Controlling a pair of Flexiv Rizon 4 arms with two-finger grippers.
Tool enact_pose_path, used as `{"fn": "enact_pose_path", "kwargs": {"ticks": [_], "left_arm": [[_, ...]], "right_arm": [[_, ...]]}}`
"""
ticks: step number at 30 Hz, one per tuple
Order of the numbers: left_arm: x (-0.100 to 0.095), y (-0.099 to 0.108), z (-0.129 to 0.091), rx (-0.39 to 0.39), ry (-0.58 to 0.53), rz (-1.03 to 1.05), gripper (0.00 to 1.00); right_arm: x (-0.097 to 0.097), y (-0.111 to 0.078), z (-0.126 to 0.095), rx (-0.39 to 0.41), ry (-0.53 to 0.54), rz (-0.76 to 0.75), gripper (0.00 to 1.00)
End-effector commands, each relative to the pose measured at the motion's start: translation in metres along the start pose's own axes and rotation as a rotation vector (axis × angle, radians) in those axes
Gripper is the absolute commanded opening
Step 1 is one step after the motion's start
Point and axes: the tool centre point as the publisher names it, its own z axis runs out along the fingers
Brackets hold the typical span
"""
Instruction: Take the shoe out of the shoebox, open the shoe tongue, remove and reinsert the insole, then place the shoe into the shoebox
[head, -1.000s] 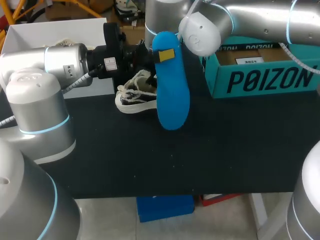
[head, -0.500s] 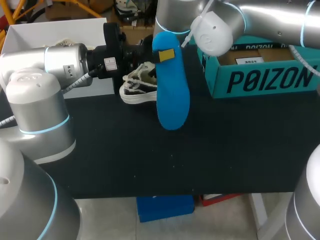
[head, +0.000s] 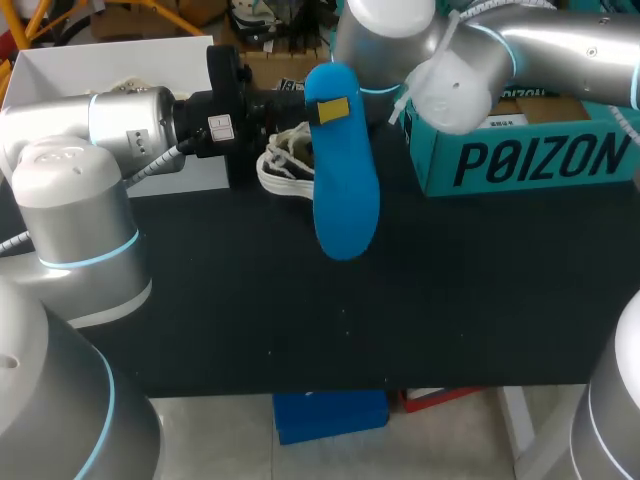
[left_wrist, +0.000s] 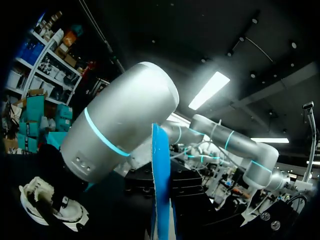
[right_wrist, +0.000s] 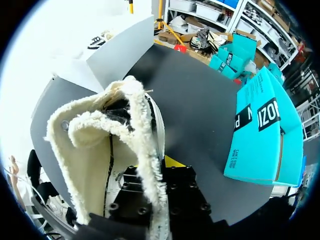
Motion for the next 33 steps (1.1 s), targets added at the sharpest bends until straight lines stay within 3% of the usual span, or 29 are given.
{"fn": "enact_pose_path", "kwargs": {"ticks": [1, 15, 33], "left_arm": [[0.001, 0.0, 0.001, -0.002, -0.006, -0.001, 0.0], [0.001, 0.0, 0.001, -0.002, -0.006, -0.001, 0.0], [0.001, 0.0, 0.001, -0.002, -0.006, -0.001, 0.0]], "right_arm": [[0.004, -0.011, 0.0, -0.065, -0.011, 0.057, 0.0], [0.018, -0.025, 0.005, -0.147, -0.114, 0.328, 0.0], [-0.013, -0.034, 0.041, -0.154, -0.181, 0.561, 0.0]]}}
